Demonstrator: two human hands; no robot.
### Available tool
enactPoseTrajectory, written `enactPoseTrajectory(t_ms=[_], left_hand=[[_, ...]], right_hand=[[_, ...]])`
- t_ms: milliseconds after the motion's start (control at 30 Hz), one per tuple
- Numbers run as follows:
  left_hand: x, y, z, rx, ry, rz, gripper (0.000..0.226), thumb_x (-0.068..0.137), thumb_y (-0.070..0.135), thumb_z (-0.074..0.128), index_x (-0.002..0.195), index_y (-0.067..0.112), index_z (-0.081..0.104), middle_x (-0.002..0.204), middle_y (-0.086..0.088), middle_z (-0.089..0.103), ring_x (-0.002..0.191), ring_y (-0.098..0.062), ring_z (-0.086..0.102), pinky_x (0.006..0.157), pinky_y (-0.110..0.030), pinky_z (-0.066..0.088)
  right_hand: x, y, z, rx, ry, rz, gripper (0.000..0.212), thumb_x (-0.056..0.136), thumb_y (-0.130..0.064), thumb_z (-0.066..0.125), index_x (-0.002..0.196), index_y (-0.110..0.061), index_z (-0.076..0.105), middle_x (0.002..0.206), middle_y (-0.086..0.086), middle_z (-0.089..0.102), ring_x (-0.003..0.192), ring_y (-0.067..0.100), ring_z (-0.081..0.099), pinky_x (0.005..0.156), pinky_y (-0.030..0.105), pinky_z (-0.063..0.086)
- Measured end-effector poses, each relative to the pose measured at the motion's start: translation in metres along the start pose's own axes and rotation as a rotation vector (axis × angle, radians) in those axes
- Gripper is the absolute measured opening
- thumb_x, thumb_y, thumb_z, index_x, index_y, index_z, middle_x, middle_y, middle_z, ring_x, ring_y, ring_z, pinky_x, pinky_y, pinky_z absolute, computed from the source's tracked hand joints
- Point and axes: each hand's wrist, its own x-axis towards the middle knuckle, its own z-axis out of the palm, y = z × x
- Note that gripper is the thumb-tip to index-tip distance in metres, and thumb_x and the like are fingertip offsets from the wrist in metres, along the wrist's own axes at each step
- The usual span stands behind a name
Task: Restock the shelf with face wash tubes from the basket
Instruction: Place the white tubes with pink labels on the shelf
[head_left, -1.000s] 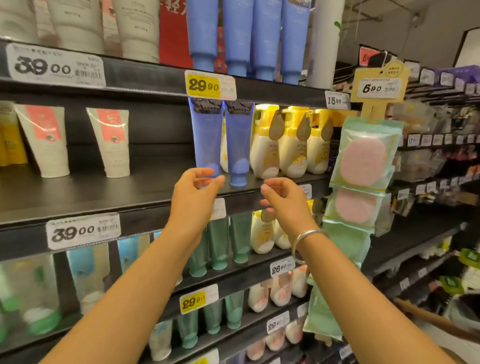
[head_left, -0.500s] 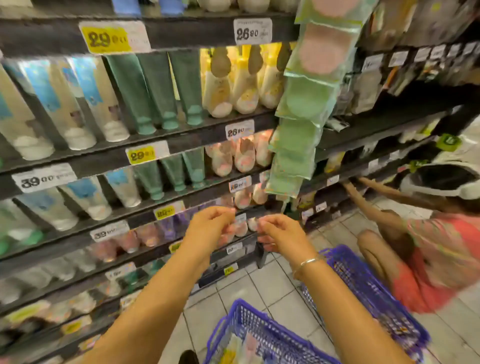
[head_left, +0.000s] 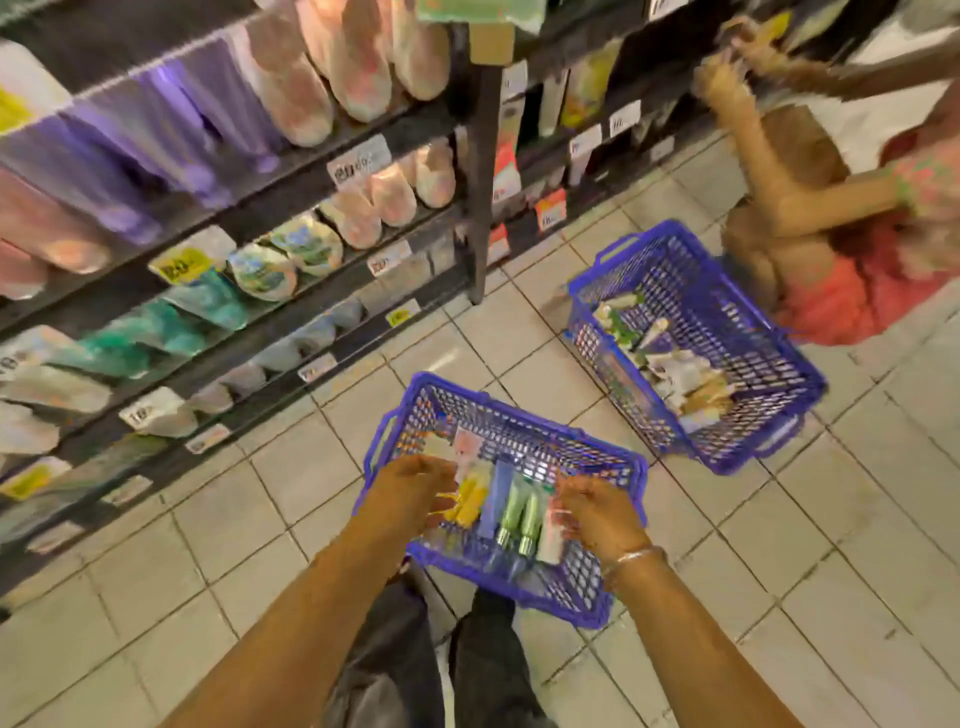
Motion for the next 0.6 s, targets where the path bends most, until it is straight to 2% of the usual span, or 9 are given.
enactPoseTrajectory(t_ms=[67, 133, 167, 233, 300, 433, 500, 533, 600], left_hand=[[0.038, -0.034, 0.002, 0.080, -0.004, -0.026, 0.029, 0.092, -0.001, 0.045, 0.066, 0.012, 0.048, 0.064, -0.007, 0.044, 0.050, -0.015, 0.041, 0.052, -0.021, 0.027], [0.078, -0.070, 0.001, 0.166, 0.005, -0.044, 0.030, 0.091, -0.001, 0.045, 0.064, 0.011, 0.048, 0.065, -0.010, 0.043, 0.056, -0.017, 0.038, 0.054, -0.024, 0.028], [0.100, -0.088, 0.000, 0.183, 0.009, -0.069, 0.028, 0.091, 0.001, 0.047, 0.065, 0.011, 0.050, 0.065, -0.010, 0.045, 0.060, -0.019, 0.041, 0.056, -0.026, 0.031], [0.142, -0.123, -0.002, 0.245, 0.014, -0.122, 0.024, 0.091, 0.007, 0.050, 0.069, 0.015, 0.055, 0.069, -0.007, 0.053, 0.069, -0.023, 0.048, 0.062, -0.029, 0.039], [0.186, -0.155, -0.001, 0.284, 0.019, -0.155, 0.023, 0.090, 0.007, 0.050, 0.068, 0.015, 0.054, 0.071, -0.009, 0.051, 0.075, -0.024, 0.046, 0.063, -0.031, 0.037], [0.266, -0.216, 0.007, 0.366, 0.019, -0.191, 0.029, 0.088, 0.004, 0.049, 0.062, 0.016, 0.049, 0.066, -0.007, 0.046, 0.069, -0.020, 0.041, 0.062, -0.029, 0.032], [0.298, -0.242, 0.014, 0.394, 0.005, -0.199, 0.028, 0.086, 0.003, 0.049, 0.061, 0.016, 0.049, 0.056, -0.002, 0.044, 0.054, -0.016, 0.039, 0.054, -0.018, 0.035], [0.313, -0.254, 0.018, 0.408, 0.004, -0.201, 0.023, 0.085, 0.004, 0.050, 0.064, 0.014, 0.052, 0.051, 0.001, 0.043, 0.049, -0.013, 0.037, 0.049, -0.015, 0.034], [0.339, -0.275, 0.026, 0.406, 0.010, -0.200, 0.007, 0.086, 0.006, 0.055, 0.085, 0.012, 0.059, 0.058, 0.000, 0.048, 0.055, -0.016, 0.043, 0.058, -0.021, 0.038]], right_hand=[[0.031, 0.037, 0.005, -0.013, 0.015, 0.080, 0.032, 0.086, 0.007, 0.047, 0.061, -0.012, 0.051, 0.060, 0.013, 0.046, 0.042, 0.013, 0.046, 0.040, 0.016, 0.033], [0.062, 0.075, 0.012, 0.002, 0.078, 0.147, 0.032, 0.086, 0.007, 0.048, 0.061, -0.013, 0.052, 0.060, 0.013, 0.050, 0.044, 0.013, 0.050, 0.039, 0.015, 0.036], [0.078, 0.094, 0.016, 0.014, 0.107, 0.178, 0.032, 0.086, 0.005, 0.049, 0.061, -0.014, 0.053, 0.061, 0.011, 0.051, 0.049, 0.017, 0.051, 0.044, 0.018, 0.040], [0.108, 0.134, 0.025, -0.030, 0.143, 0.214, 0.032, 0.085, 0.001, 0.051, 0.060, -0.018, 0.053, 0.065, 0.012, 0.054, 0.065, 0.024, 0.052, 0.063, 0.032, 0.043], [0.138, 0.170, 0.032, -0.083, 0.155, 0.233, 0.036, 0.083, -0.001, 0.051, 0.052, -0.019, 0.052, 0.067, 0.014, 0.055, 0.070, 0.025, 0.050, 0.069, 0.036, 0.039], [0.190, 0.237, 0.044, -0.112, 0.172, 0.297, 0.032, 0.082, -0.003, 0.048, 0.053, -0.014, 0.052, 0.056, 0.006, 0.051, 0.054, 0.020, 0.044, 0.055, 0.026, 0.036], [0.213, 0.266, 0.049, -0.098, 0.172, 0.300, 0.024, 0.082, -0.001, 0.046, 0.060, -0.009, 0.054, 0.058, 0.009, 0.046, 0.056, 0.019, 0.040, 0.051, 0.025, 0.032], [0.225, 0.279, 0.051, -0.100, 0.180, 0.296, 0.023, 0.082, -0.001, 0.046, 0.064, -0.007, 0.057, 0.060, 0.010, 0.046, 0.056, 0.019, 0.039, 0.050, 0.024, 0.032], [0.245, 0.302, 0.055, -0.111, 0.195, 0.287, 0.023, 0.086, -0.005, 0.047, 0.067, -0.006, 0.060, 0.061, 0.008, 0.051, 0.053, 0.018, 0.042, 0.049, 0.023, 0.035]])
